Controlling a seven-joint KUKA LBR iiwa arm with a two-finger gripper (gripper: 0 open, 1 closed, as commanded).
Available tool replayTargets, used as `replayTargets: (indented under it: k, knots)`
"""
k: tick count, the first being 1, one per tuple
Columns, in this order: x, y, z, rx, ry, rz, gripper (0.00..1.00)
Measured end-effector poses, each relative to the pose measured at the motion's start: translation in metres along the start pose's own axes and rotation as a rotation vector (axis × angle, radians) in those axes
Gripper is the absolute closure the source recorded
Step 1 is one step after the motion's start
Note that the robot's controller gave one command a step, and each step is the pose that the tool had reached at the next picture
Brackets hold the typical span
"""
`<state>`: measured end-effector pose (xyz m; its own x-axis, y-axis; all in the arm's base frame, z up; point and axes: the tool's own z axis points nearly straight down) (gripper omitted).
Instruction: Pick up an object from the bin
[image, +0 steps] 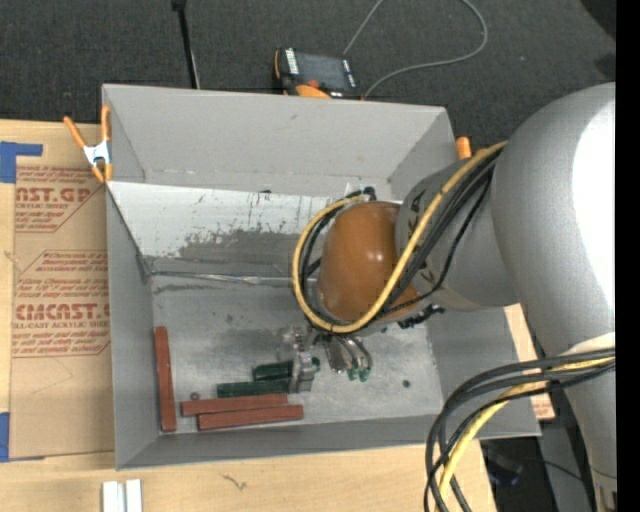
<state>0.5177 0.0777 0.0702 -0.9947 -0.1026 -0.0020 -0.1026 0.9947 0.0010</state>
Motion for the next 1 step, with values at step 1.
replayTargets:
  k: [1]
  knots:
    - [0.0089,-0.0198,-0.1624,0.0,-0.007,0.055,1.0]
